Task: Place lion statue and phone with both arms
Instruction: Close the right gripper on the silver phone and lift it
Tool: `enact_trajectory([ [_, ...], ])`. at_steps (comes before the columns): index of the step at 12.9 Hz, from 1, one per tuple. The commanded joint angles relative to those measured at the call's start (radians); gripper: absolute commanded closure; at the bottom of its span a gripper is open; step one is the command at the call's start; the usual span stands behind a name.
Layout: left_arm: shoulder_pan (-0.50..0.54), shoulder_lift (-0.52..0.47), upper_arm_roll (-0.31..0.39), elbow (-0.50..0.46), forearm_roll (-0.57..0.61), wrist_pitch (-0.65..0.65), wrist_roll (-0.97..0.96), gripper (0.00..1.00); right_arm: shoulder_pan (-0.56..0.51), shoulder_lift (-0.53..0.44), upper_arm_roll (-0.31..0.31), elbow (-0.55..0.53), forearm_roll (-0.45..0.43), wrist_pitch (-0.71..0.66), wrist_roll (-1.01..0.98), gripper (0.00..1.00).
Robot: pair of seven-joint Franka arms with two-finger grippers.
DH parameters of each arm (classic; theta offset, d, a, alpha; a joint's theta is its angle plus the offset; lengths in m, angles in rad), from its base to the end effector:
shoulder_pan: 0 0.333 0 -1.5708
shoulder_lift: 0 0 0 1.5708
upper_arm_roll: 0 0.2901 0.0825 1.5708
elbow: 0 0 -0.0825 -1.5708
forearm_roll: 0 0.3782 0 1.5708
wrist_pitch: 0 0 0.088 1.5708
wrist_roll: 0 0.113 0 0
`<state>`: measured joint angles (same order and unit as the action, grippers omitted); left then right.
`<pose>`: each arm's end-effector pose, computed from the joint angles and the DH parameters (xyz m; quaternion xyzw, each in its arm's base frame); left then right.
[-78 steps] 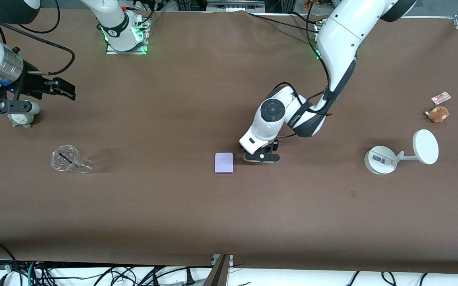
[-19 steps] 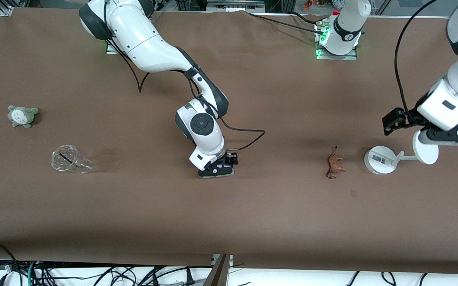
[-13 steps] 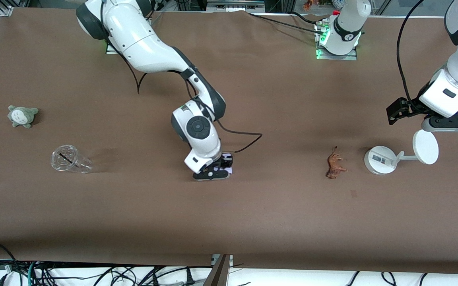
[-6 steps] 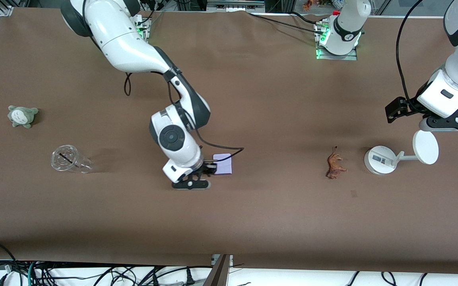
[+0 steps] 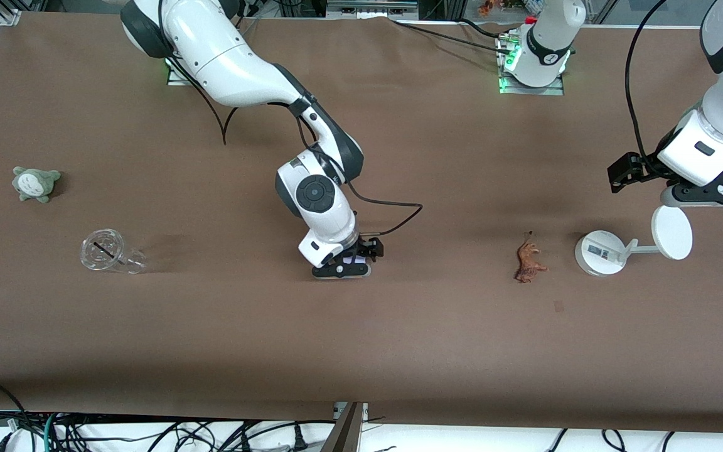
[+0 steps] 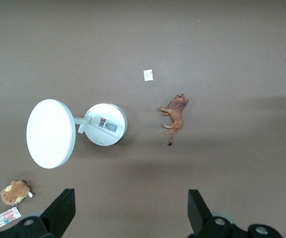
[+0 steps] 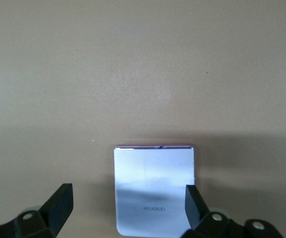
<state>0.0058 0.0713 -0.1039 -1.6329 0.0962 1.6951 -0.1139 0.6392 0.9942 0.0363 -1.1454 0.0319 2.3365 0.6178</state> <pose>0.5741 -0.0451 0.5348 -0.9990 -0.0018 -0.0003 0.0442 0.5977 0.4690 0.1945 -0.9947 -0.0091 -0.0624 0.0808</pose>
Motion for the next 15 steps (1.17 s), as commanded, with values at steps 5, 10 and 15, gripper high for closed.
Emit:
enact_trajectory([
  [5, -0.001, -0.011, 0.009, -0.005, -0.023, -0.009, 0.017, 0.00, 0.002, 0.043, -0.007, -0.005, -0.073, 0.030, 0.003, 0.00],
  [10, 0.000, -0.011, 0.010, -0.005, -0.023, -0.009, 0.017, 0.00, 0.002, 0.063, -0.009, -0.007, -0.076, 0.073, -0.004, 0.20],
  [15, -0.001, -0.011, 0.010, -0.005, -0.023, -0.009, 0.014, 0.00, -0.042, 0.026, -0.010, -0.004, -0.095, 0.000, -0.053, 1.00],
])
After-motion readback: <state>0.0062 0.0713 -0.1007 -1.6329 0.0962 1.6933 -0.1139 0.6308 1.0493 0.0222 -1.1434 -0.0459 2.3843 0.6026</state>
